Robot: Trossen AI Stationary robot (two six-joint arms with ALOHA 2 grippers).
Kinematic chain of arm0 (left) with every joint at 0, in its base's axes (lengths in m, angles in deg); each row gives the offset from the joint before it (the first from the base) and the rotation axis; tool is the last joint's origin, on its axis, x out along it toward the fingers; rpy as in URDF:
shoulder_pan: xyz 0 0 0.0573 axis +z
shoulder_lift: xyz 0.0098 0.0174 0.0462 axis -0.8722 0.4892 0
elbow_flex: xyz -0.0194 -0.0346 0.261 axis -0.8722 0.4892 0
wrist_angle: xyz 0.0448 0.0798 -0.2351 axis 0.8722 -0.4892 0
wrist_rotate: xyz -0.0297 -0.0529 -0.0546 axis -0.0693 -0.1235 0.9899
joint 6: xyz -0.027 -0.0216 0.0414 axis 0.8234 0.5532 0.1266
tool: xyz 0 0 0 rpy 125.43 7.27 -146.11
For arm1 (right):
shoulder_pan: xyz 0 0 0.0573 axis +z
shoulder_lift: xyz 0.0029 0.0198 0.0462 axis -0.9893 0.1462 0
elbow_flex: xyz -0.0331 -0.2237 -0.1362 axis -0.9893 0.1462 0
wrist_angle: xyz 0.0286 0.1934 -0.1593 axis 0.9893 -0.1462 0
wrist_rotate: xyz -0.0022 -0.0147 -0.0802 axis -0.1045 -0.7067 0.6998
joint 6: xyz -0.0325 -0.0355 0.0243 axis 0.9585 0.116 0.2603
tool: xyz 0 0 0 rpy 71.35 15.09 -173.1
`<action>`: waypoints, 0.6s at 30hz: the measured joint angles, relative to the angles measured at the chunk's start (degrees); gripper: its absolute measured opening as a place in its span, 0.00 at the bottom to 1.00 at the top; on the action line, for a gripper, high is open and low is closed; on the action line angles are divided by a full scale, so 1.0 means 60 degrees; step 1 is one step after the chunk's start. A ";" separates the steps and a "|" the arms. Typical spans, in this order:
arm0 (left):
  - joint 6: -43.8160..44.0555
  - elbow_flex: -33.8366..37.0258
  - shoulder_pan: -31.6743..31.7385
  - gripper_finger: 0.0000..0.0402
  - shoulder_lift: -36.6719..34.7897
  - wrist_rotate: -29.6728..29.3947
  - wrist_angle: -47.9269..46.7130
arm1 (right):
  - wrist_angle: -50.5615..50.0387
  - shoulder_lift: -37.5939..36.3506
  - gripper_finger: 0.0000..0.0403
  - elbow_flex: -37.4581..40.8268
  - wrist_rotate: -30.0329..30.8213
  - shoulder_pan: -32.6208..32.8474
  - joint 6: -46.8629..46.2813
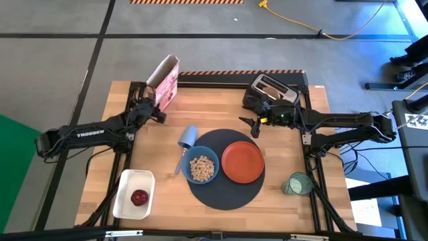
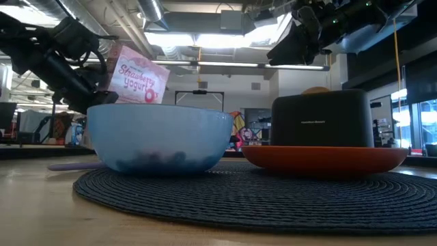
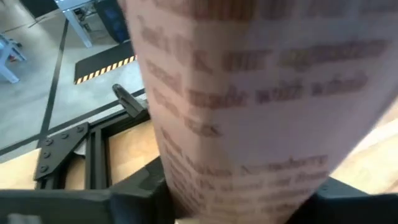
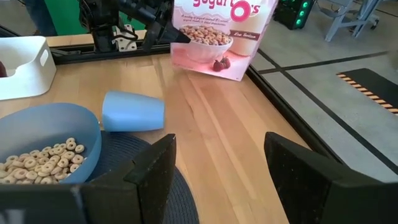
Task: Arrange a breakfast setting
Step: Pour the cereal from the cereal box into the blue bowl
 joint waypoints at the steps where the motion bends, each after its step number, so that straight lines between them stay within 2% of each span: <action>1: -0.0004 -0.0051 0.0040 0.49 -0.0002 -0.0025 -0.0067 | -0.0039 0.0000 0.59 0.0000 -0.0001 0.0004 -0.0002; 9: 0.0263 -0.0696 0.0113 0.64 -0.0077 0.0072 -0.0956 | -0.0127 0.0000 0.59 0.0000 -0.0003 0.0004 -0.0042; 18: -0.0039 -0.1346 0.0113 0.69 -0.0144 -0.0018 -0.1696 | -0.0127 0.0002 0.59 0.0000 0.0000 0.0000 -0.0058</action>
